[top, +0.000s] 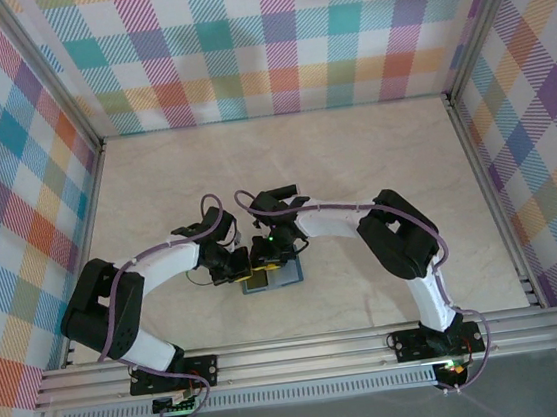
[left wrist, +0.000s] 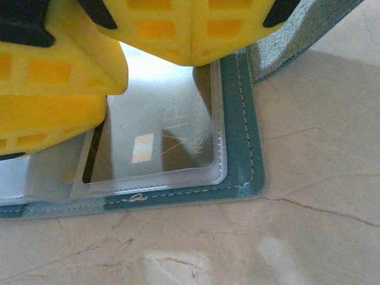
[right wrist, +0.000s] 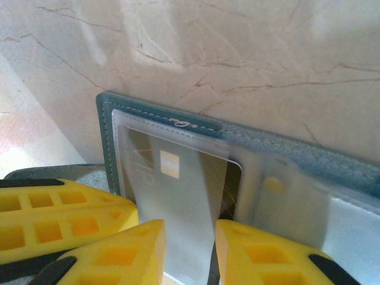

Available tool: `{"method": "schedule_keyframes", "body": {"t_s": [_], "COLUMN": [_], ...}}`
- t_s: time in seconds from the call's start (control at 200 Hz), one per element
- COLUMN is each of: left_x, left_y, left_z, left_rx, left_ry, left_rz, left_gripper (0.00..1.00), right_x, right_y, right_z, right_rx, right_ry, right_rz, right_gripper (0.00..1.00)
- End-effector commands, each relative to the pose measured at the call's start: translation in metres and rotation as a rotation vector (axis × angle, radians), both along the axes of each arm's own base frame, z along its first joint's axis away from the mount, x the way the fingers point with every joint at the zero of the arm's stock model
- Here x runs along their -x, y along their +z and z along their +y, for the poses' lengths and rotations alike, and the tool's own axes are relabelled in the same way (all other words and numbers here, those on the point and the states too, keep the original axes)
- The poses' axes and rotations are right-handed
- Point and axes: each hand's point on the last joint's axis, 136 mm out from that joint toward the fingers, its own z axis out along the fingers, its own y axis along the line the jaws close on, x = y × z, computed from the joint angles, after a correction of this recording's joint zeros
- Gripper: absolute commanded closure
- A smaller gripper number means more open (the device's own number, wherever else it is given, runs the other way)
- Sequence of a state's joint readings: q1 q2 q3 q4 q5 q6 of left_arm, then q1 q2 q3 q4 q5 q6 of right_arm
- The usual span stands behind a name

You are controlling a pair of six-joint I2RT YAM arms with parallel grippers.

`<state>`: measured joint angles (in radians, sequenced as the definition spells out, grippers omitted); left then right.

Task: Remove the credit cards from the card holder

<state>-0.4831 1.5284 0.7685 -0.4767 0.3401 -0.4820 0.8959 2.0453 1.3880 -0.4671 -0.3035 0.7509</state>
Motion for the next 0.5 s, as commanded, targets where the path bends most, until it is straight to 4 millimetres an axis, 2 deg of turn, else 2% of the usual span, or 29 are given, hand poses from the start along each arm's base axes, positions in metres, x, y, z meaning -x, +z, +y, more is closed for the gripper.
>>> {"method": "schedule_keyframes", "body": {"t_s": [0.0,0.19,0.495], "left_x": [0.008,0.009,0.009], "left_y": [-0.005,-0.006,0.001], "left_z": [0.007,0.011,0.013], "left_rx": [-0.047,-0.066,-0.076], "left_ry": [-0.005,-0.004,0.003], "left_rz": [0.025,0.027,0.020], "left_gripper": [1.00,1.00,1.00], "right_x": [-0.001,-0.006,-0.005], "right_y": [-0.012,-0.005,0.011], "right_z": [-0.020,-0.032,-0.017], "right_rx": [0.110,0.178,0.073], "right_ry": [-0.013,-0.005,-0.005], "right_rz": [0.002,-0.042,-0.042], "right_gripper": [0.70,0.70,0.70]}}
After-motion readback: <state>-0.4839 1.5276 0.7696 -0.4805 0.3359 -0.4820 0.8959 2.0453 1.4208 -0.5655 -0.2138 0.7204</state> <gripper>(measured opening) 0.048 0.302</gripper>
